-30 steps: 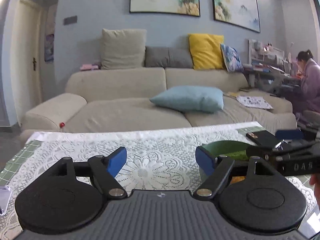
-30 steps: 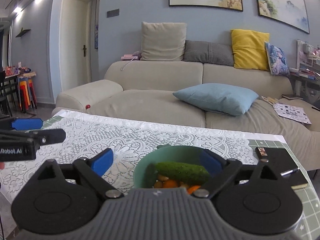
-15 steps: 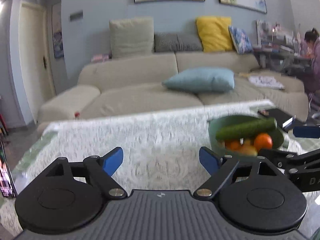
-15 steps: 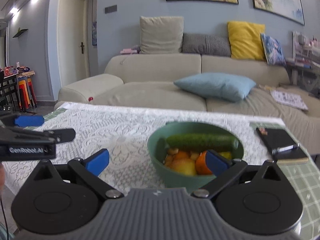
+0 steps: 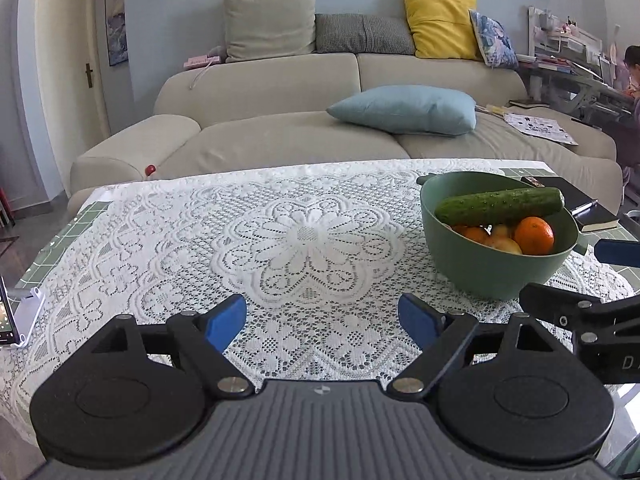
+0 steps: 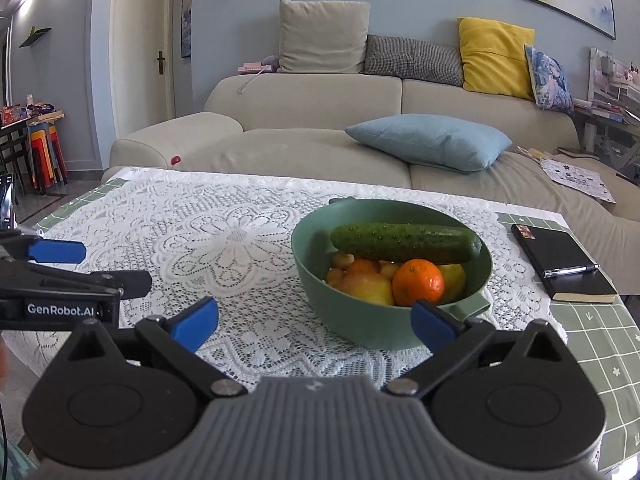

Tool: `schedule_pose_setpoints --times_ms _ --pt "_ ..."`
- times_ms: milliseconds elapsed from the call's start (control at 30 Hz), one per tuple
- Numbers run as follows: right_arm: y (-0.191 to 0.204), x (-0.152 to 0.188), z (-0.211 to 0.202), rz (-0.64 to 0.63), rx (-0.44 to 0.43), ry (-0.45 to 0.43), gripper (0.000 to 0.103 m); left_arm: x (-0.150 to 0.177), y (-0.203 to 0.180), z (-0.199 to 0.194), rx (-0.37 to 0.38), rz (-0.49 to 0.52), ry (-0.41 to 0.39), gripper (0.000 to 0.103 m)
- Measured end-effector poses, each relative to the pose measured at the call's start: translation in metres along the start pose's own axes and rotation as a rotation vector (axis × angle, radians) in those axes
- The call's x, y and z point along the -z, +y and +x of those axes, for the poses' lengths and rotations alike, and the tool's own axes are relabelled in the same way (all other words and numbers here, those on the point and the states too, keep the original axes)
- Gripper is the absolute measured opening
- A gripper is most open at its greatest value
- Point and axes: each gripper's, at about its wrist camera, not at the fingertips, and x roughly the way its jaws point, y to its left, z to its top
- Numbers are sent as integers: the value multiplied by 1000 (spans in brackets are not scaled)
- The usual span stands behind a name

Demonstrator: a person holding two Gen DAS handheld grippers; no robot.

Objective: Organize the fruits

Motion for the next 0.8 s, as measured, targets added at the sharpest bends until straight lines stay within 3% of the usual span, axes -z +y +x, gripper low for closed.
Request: schedule_pose_setpoints --times_ms 800 --pt "-1 0 3 8 -19 10 99 -2 1 1 -12 -13 7 100"
